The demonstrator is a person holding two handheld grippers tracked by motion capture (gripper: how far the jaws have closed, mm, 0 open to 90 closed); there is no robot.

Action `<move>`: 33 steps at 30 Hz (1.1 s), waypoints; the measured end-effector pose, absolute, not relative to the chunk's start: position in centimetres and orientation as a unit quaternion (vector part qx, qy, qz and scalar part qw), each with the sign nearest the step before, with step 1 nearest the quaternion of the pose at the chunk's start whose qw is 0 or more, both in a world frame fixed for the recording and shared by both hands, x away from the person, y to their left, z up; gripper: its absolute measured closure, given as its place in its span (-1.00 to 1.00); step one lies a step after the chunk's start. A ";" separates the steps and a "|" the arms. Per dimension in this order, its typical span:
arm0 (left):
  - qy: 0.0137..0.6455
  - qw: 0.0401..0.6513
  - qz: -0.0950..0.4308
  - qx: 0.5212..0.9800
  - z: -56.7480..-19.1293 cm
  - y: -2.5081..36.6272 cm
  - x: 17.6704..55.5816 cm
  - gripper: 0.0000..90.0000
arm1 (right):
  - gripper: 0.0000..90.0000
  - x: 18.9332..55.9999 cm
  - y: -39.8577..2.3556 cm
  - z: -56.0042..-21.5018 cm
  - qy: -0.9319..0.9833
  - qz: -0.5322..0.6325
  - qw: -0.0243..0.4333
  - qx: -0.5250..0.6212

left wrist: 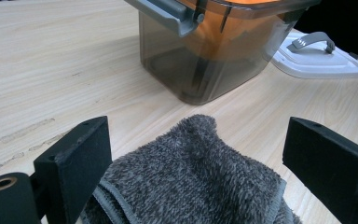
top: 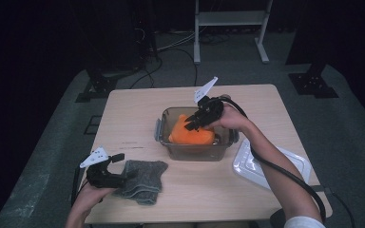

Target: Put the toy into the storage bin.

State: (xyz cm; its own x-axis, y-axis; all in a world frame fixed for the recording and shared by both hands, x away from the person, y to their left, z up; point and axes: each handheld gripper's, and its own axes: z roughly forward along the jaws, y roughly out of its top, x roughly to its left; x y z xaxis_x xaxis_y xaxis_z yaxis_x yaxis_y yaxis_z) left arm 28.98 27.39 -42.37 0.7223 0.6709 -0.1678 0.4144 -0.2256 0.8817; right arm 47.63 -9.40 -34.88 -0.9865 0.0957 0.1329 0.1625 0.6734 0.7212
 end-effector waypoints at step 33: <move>0.349 0.514 0.125 0.773 -42.3 27.3 29.1 -0.84 | 0.60 47.4 -9.2 -35.5 -0.915 -0.392 0.059 -0.072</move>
State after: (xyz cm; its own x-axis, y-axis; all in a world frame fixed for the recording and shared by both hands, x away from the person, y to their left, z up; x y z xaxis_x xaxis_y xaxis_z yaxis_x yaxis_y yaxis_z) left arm 29.05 27.33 -42.27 0.7248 0.6689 -0.1651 0.4110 -0.2275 0.8828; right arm 47.38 -9.23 -35.51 -0.9826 0.0851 0.1652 0.1783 0.6821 0.7092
